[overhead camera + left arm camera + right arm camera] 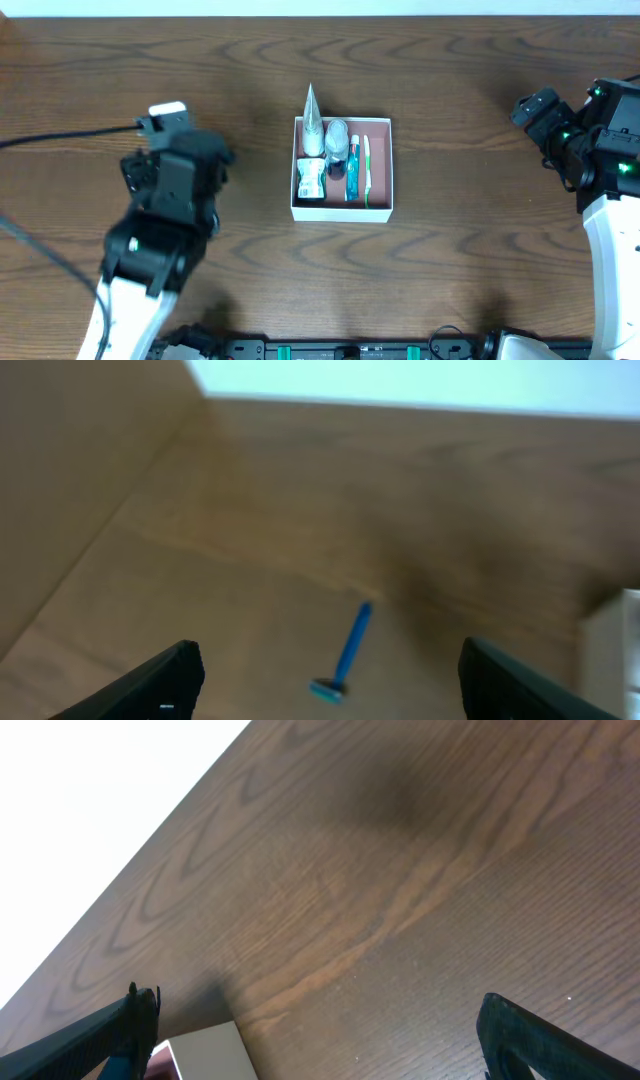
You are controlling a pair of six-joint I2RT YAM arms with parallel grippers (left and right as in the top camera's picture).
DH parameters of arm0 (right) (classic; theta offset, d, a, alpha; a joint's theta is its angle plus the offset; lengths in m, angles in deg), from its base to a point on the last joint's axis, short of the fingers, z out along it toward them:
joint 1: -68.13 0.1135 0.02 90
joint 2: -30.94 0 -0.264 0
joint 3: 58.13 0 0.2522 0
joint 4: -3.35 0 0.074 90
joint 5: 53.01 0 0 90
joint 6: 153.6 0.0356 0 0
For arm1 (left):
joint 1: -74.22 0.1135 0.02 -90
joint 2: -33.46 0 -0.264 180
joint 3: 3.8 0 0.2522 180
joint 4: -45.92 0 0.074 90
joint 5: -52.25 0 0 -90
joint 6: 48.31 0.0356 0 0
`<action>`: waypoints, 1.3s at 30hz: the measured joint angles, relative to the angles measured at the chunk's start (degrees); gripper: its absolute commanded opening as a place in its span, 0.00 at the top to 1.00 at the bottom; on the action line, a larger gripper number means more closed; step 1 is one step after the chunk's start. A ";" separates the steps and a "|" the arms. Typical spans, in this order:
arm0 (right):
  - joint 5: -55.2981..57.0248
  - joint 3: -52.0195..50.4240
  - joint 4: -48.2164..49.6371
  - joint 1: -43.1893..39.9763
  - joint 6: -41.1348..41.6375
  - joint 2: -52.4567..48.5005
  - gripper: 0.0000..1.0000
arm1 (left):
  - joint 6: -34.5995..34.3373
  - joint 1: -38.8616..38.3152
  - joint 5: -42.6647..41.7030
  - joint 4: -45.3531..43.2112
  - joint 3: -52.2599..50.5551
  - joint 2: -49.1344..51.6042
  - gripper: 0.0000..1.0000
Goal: Pack container
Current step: 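Move the left gripper to the blue razor and grasp it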
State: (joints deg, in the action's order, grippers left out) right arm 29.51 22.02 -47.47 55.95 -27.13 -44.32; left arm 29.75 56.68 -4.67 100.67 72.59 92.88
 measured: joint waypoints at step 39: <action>0.00 0.00 0.00 0.00 0.00 0.00 0.01 | 12.79 20.92 -31.21 -9.62 -1.14 44.46 0.18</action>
State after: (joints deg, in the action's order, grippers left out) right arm 29.51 22.02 -47.47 55.95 -27.13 -44.32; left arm 42.53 77.59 -35.88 91.06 71.45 137.33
